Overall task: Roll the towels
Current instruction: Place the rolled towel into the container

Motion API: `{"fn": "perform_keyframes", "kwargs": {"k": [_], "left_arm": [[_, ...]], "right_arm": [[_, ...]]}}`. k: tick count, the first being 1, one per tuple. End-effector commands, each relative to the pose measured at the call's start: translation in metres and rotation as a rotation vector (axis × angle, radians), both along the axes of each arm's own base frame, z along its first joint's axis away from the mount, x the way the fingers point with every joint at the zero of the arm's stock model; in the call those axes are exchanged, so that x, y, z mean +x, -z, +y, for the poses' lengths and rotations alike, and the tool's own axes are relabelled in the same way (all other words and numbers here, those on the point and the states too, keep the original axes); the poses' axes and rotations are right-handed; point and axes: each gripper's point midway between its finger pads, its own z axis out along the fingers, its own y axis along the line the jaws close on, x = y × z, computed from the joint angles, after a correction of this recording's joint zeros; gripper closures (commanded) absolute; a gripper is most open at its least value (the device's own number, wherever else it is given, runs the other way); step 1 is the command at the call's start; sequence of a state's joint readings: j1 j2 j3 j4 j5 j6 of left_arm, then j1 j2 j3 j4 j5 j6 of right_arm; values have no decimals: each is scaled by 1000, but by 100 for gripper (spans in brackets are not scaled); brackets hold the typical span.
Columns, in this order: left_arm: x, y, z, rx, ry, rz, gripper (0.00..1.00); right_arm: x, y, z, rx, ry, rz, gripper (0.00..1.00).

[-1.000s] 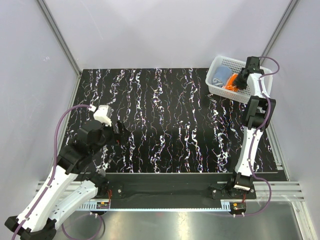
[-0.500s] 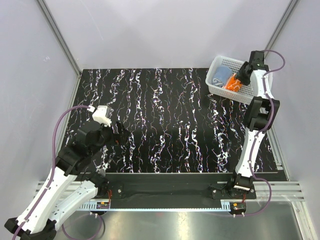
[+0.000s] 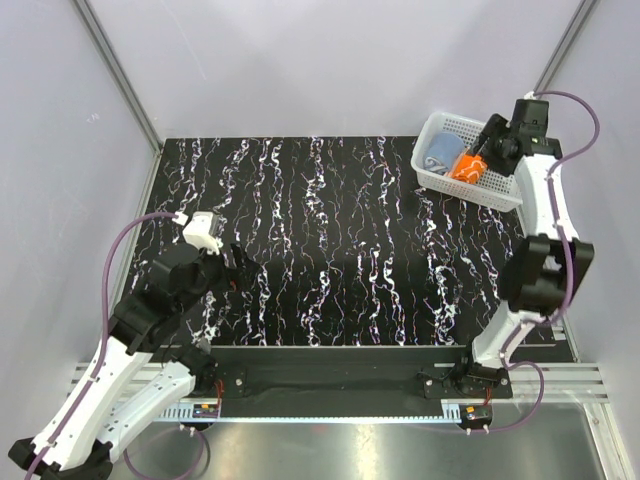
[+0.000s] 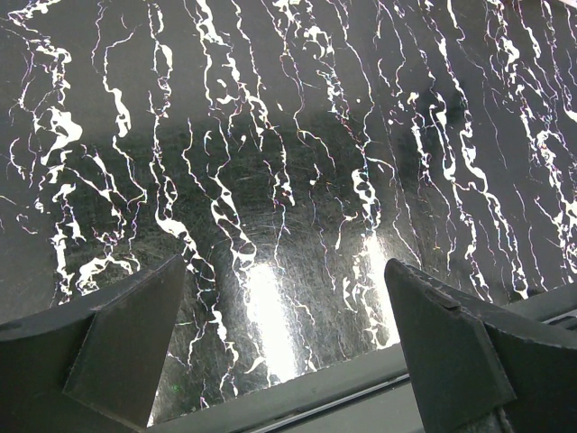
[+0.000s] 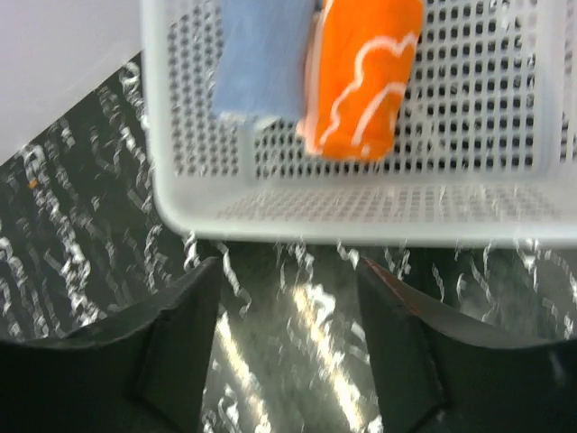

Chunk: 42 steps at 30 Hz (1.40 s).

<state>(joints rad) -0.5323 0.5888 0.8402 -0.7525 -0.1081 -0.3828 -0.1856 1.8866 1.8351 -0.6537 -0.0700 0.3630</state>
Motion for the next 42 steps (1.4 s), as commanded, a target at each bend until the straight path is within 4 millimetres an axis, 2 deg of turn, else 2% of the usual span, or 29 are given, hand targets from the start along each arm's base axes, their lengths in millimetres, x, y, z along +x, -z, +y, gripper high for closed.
{"fn": "perform_keyframes", "kwargs": {"k": [1, 2, 3, 4, 5, 7, 8, 14, 19, 23, 24, 25, 26, 27, 28, 29, 30, 31, 32, 33, 34, 35, 36, 38, 39, 40, 42], "left_arm": [[5, -10, -2, -9, 9, -52, 1], [5, -9, -2, -7, 9, -49, 1], [6, -9, -1, -5, 2, -51, 1], [6, -10, 1, -4, -4, -51, 1], [7, -10, 2, -1, -11, -51, 1], [7, -9, 4, 4, -22, -54, 1], [8, -10, 5, 4, -27, -58, 1], [11, -12, 13, 13, -77, -73, 1], [20, -14, 34, 20, -224, -97, 1], [35, -19, 69, 71, -423, -225, 1], [42, -30, 74, 66, -457, -297, 1], [45, -16, 74, 95, -446, -303, 1], [47, -17, 76, 117, -443, -344, 1], [54, -29, 75, 82, -459, -420, 1], [56, -27, 75, 80, -456, -457, 1], [59, -5, 75, 145, -429, -463, 1], [64, -9, 72, 130, -423, -522, 1], [66, -9, 70, 159, -402, -563, 1], [69, 9, 74, 179, -423, -550, 1], [71, 5, 77, 149, -465, -580, 1], [74, 12, 80, 156, -492, -567, 1], [74, 23, 85, 165, -530, -554, 1], [76, 18, 87, 148, -555, -585, 1], [79, 27, 96, 203, -599, -586, 1], [80, 26, 97, 173, -619, -621, 1], [83, 34, 99, 230, -612, -613, 1], [90, 46, 109, 228, -649, -608, 1]], "right_arm": [[-34, -62, 26, -48, -50, -152, 29], [-47, -49, 28, -50, -47, -122, 27], [-64, -68, 31, -58, -48, -168, 26], [-75, -69, 33, -63, -48, -173, 22], [-94, -68, 37, -64, -51, -179, 20], [-113, -64, 40, -66, -53, -175, 1], [-129, -57, 45, -53, -58, -162, 0], [-174, -33, 71, 53, -107, -149, 0], [-191, -30, 105, 169, -207, -233, 0], [-207, -33, 113, 161, -218, -313, 0], [-210, -34, 112, 155, -218, -329, 0], [-213, -35, 113, 154, -219, -343, 0], [-218, -38, 113, 147, -221, -372, 0], [-221, -38, 114, 150, -225, -384, 0], [-223, -38, 115, 170, -219, -397, 0], [-227, -37, 120, 185, -239, -427, 0], [-229, -35, 122, 201, -236, -439, 0], [-231, -22, 124, 234, -227, -426, 0], [-232, -29, 128, 243, -250, -471, 0], [-233, -25, 128, 243, -248, -473, 0], [-234, -17, 126, 231, -245, -464, 0], [-236, -17, 124, 215, -243, -471, 0], [-236, -16, 123, 208, -238, -468, 0], [-236, -16, 124, 200, -249, -487, 0], [-235, -17, 123, 192, -247, -496, 0], [-234, -19, 121, 190, -239, -503, 0], [-230, -16, 114, 177, -195, -481, 0]]}}
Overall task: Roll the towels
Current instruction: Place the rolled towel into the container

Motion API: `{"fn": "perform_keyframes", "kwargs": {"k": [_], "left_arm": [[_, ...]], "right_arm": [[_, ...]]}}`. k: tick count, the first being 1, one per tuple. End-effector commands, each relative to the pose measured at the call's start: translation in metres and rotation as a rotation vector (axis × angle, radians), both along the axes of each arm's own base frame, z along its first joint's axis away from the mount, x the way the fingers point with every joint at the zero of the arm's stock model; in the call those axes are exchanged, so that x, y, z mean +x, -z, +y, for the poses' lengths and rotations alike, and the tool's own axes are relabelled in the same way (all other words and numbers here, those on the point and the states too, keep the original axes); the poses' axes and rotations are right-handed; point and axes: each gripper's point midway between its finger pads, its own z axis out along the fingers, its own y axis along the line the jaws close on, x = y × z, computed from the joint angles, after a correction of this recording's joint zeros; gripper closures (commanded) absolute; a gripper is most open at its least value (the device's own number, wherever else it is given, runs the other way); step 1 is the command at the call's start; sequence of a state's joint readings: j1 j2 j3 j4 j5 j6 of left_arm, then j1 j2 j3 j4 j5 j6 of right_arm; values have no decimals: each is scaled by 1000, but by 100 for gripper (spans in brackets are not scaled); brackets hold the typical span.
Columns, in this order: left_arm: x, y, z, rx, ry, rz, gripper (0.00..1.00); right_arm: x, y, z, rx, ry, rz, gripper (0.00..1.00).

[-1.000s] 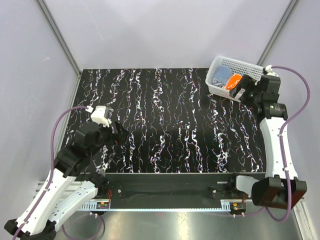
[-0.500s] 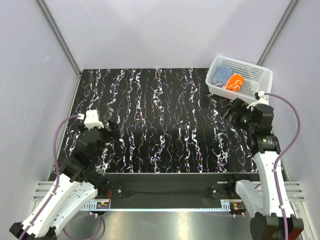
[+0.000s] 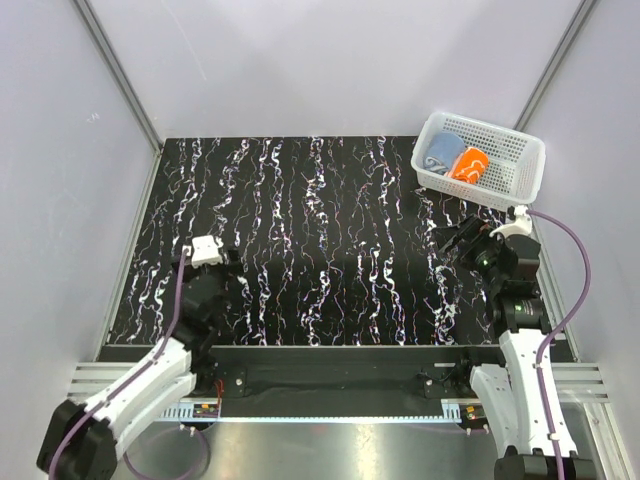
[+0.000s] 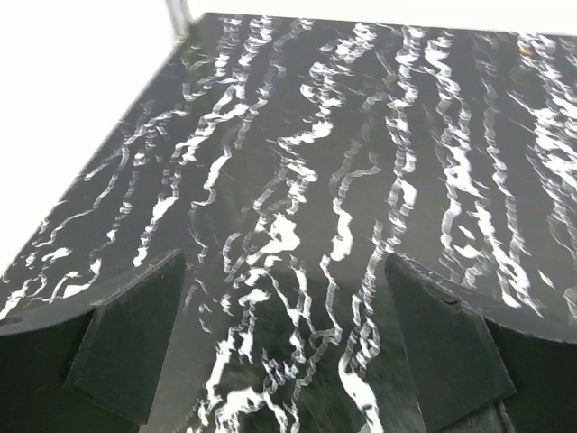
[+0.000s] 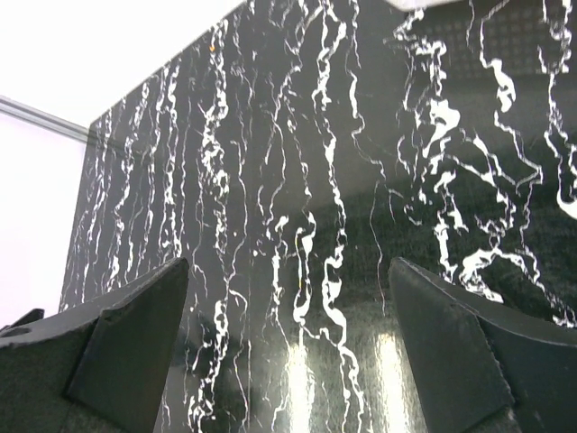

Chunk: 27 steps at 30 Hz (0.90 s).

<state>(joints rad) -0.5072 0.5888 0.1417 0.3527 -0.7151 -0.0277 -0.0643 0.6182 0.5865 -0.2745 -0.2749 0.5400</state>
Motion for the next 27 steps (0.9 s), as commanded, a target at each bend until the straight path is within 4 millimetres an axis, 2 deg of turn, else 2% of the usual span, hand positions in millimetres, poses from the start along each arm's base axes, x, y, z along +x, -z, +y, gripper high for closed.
{"fn": "perform_keyframes", "kwargs": {"k": [1, 3, 4, 5, 6, 7, 8, 9, 10, 11, 12, 13, 14, 15, 16, 17, 18, 21, 22, 25, 26, 27], "left_arm": [[13, -27, 18, -66, -105, -175, 1], [19, -20, 27, -80, -128, -164, 1], [21, -9, 33, -82, -154, -142, 1], [23, -15, 33, -105, -155, -185, 1], [24, -1, 35, -94, -155, -155, 2], [25, 1, 38, -98, -157, -163, 2], [27, -9, 39, -124, -157, -221, 2], [30, -3, 41, -108, -165, -205, 1], [42, -17, 32, -106, -121, -213, 1], [48, -2, 23, -45, -55, -113, 1], [54, 5, 19, 21, -11, -87, 1], [55, 3, 24, 94, -23, -86, 1], [57, -8, 25, 98, -26, -144, 1], [60, 5, 29, 82, -32, -127, 1], [56, -2, 41, 69, -58, -192, 1], [54, 5, 44, 58, -60, -182, 1], [54, 12, 43, 20, -51, -171, 1], [64, 9, 40, 40, -11, -159, 1], [67, 17, 39, 41, 3, -114, 1], [74, 12, 41, 35, -7, -123, 1], [74, 20, 42, 32, 0, -84, 1], [78, 17, 42, 27, 5, -88, 1]], "right_arm": [[11, -22, -6, -18, 37, -74, 0], [13, -20, -7, -29, 32, -58, 0], [13, -18, -6, -39, 21, -41, 0], [13, -17, -5, -46, 13, -38, 0], [13, -18, -5, -53, 6, -33, 0], [12, -18, -3, -51, -3, -29, 0], [12, -18, -3, -51, -8, -26, 0], [11, -19, -2, -50, -12, -26, 0], [9, -20, 0, -46, -19, -25, 0], [9, -22, 0, -43, -20, -29, 0], [8, -26, 1, -40, -23, -34, 0], [5, -27, 3, -38, -34, -32, 0], [5, -29, 3, -37, -37, -31, 0], [3, -29, 4, -46, -43, -24, 0], [3, -27, 3, -57, -46, -8, 0], [3, -26, 2, -68, -44, 3, 0], [2, -25, 2, -81, -49, 14, 0], [3, -21, 1, -87, -48, 25, 0], [3, -20, 1, -89, -48, 28, 0], [3, -18, 0, -92, -42, 28, 1], [2, -19, 0, -94, -41, 23, 0], [2, -21, 0, -89, -40, 18, 0]]}}
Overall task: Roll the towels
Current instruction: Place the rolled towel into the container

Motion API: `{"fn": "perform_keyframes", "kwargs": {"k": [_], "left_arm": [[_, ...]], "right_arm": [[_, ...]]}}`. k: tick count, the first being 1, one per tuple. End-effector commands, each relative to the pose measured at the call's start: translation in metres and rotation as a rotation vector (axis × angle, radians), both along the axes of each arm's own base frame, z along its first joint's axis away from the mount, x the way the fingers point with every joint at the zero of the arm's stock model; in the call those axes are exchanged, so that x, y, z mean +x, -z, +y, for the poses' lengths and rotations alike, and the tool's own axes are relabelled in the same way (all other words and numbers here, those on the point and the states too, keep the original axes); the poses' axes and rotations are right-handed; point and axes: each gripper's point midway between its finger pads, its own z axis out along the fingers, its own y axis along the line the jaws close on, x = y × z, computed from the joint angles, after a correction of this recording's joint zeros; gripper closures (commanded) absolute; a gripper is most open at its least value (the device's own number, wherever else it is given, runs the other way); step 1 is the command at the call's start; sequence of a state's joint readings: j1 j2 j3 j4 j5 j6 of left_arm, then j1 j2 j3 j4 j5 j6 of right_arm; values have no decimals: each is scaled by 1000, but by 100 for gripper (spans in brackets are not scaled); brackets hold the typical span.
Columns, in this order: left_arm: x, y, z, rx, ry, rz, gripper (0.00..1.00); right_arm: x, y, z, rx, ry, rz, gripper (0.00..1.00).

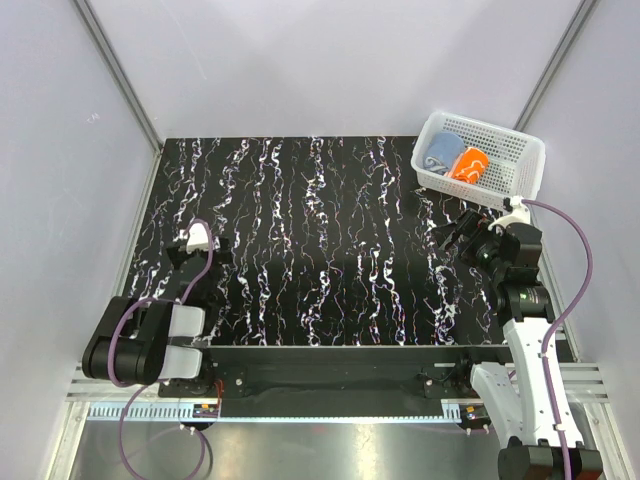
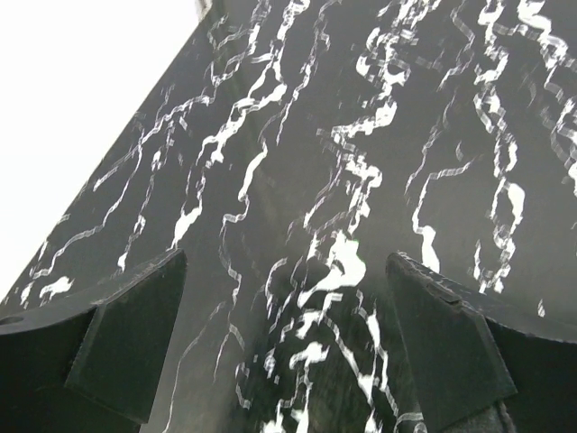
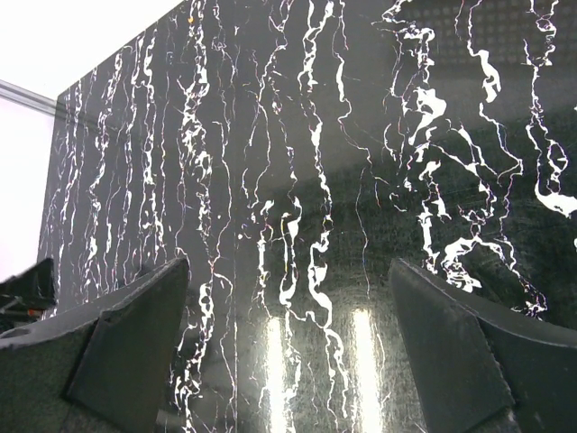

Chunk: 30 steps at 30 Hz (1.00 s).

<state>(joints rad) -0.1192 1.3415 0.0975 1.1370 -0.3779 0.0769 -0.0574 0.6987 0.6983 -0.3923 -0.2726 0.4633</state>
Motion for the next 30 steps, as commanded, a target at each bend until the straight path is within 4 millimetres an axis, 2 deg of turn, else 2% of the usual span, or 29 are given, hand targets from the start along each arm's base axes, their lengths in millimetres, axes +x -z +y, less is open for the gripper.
{"fn": "perform_keyframes", "kwargs": {"k": [1, 7, 13, 23, 28, 29, 30], "left_arm": [[22, -36, -8, -45, 62, -119, 1], [26, -33, -7, -62, 78, -94, 1], [25, -32, -7, -62, 78, -94, 1], [26, -33, -7, -62, 79, -96, 1], [26, -33, -7, -62, 79, -96, 1], [26, -34, -7, -63, 78, -98, 1], [26, -34, -7, -62, 78, -97, 1]], "right_arm": [[0, -19, 2, -15, -15, -57, 0], [-3, -20, 4, -32, -26, -42, 0], [-3, -25, -5, -110, -8, -55, 0], [7, -49, -31, -318, 53, -138, 0], [9, -54, -38, -420, 120, -105, 0], [9, -56, -48, -464, 170, -81, 0], [9, -57, -42, -487, 160, -76, 0]]}}
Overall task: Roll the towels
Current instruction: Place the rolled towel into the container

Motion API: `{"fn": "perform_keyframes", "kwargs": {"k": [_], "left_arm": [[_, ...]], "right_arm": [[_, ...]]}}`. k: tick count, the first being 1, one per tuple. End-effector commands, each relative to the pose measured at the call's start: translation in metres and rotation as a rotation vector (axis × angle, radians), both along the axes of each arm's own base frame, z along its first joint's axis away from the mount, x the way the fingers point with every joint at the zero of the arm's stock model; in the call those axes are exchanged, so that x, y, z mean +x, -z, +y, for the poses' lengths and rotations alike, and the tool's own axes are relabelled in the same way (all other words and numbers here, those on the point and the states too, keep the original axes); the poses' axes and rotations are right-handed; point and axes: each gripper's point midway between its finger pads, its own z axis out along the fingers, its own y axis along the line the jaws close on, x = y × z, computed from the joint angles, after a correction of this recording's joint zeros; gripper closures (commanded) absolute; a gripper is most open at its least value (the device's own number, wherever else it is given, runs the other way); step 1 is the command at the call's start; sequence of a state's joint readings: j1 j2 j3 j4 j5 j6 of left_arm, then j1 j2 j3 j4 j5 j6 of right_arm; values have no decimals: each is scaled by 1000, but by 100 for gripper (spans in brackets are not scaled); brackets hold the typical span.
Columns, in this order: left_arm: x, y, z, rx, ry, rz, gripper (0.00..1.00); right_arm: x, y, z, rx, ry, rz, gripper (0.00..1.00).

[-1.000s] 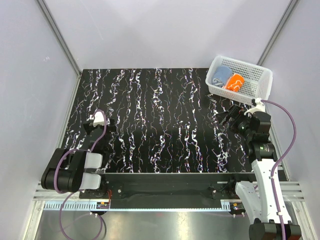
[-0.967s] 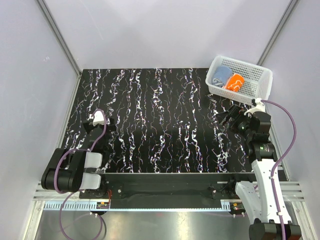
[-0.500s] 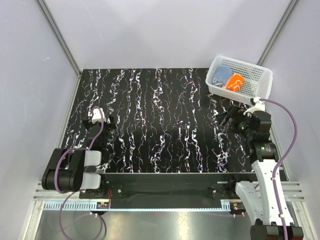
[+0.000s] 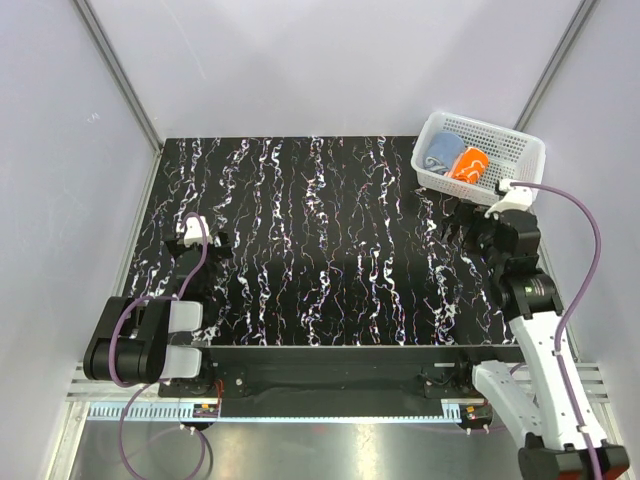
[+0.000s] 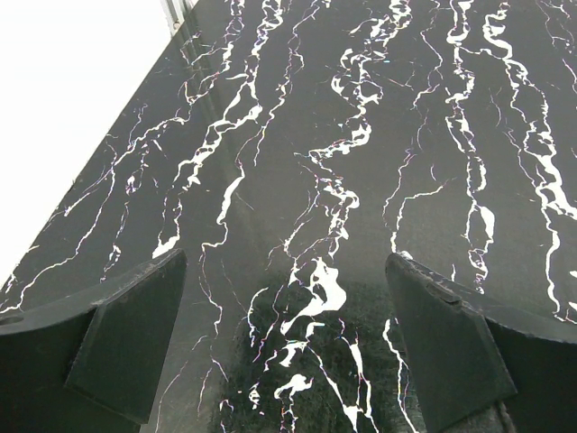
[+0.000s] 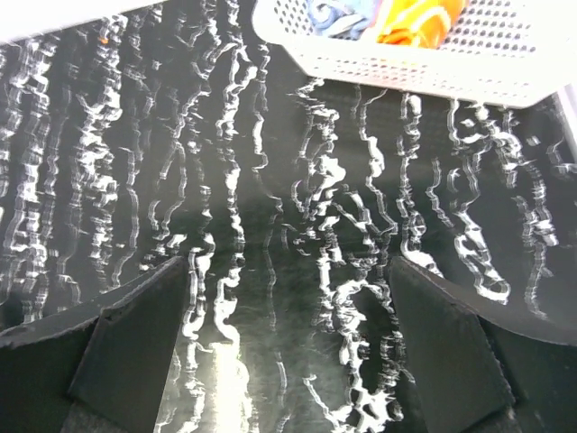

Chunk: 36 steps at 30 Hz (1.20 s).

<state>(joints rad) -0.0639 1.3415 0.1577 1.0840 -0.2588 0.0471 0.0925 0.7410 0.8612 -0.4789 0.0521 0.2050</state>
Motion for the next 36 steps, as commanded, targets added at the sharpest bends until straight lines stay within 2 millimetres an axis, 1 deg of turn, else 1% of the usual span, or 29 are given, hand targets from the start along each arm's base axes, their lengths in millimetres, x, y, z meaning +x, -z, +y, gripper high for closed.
{"fn": "perform_keyframes", "kwargs": {"k": [1, 2, 3, 4, 5, 6, 7, 9, 10, 12, 13, 14, 15, 16, 17, 20, 21, 22, 23, 24, 25, 26, 27, 28, 30, 31, 32, 33, 36], "left_arm": [[9, -24, -3, -22, 18, -83, 1], [9, -24, -3, -24, 16, -83, 1], [9, -24, -3, -22, 16, -84, 1], [9, -24, -3, -24, 16, -84, 1], [9, -23, -3, -22, 16, -81, 1], [9, -24, -3, -24, 16, -83, 1], [9, -24, -3, -24, 17, -84, 1], [9, -24, -3, -23, 18, -84, 1], [10, -25, -3, -23, 18, -84, 1], [9, -24, -3, -23, 19, -81, 1], [9, -24, -3, -24, 16, -83, 1], [9, -24, -3, -22, 18, -81, 1], [9, -23, -3, -22, 18, -80, 1], [10, -24, -3, -24, 17, -81, 1], [9, -23, -3, -24, 17, -80, 1], [9, -23, -3, -24, 19, -80, 1], [10, -24, -3, -23, 19, -81, 1], [10, -24, -3, -24, 19, -83, 1], [10, -24, -3, -24, 19, -83, 1], [10, -24, -3, -26, 20, -82, 1], [10, -23, -3, -27, 20, -79, 1], [10, -24, -3, -24, 20, -80, 1], [10, -24, -3, -24, 20, -81, 1], [9, -23, -3, -24, 19, -77, 1], [10, -23, -3, -25, 19, -79, 1], [9, -23, -3, -24, 20, -78, 1], [10, -24, -3, -24, 20, -80, 1], [9, -23, -3, -24, 20, -77, 1], [10, -24, -3, -24, 20, -80, 1]], "right_arm": [[2, -31, -20, -171, 114, -31, 0], [2, -28, -35, -248, 195, 11, 0], [3, -32, -22, -302, 165, 12, 0], [3, -45, -23, -378, 176, 4, 0], [4, -48, -28, -476, 241, 19, 0], [5, -53, -22, -536, 241, 11, 0], [5, -57, -4, -606, 186, -12, 0], [11, -58, 3, -584, 206, -47, 0], [17, -50, 7, -533, 224, -90, 0], [17, -48, 8, -450, 231, -181, 0], [18, -19, 9, -438, 219, -172, 0], [25, -22, 8, -360, 219, -230, 0], [29, -9, 7, -337, 207, -218, 0], [33, 13, 5, -275, 211, -182, 0], [42, 30, -10, -238, 234, -137, 0], [57, 56, -19, -170, 248, -128, 0], [60, 61, -28, -171, 268, -141, 0], [65, 64, -30, -169, 267, -191, 0], [70, 75, -31, -173, 258, -184, 0], [73, 80, -41, -177, 286, -190, 0], [77, 82, -42, -159, 285, -216, 0], [81, 95, -48, -159, 292, -194, 0], [84, 100, -51, -150, 296, -198, 0], [85, 100, -61, -120, 327, -245, 0], [90, 113, -63, -104, 307, -252, 0], [90, 114, -73, -107, 337, -265, 0], [93, 126, -72, -103, 324, -246, 0], [95, 123, -85, -98, 349, -267, 0], [97, 127, -92, -97, 338, -263, 0]]}}
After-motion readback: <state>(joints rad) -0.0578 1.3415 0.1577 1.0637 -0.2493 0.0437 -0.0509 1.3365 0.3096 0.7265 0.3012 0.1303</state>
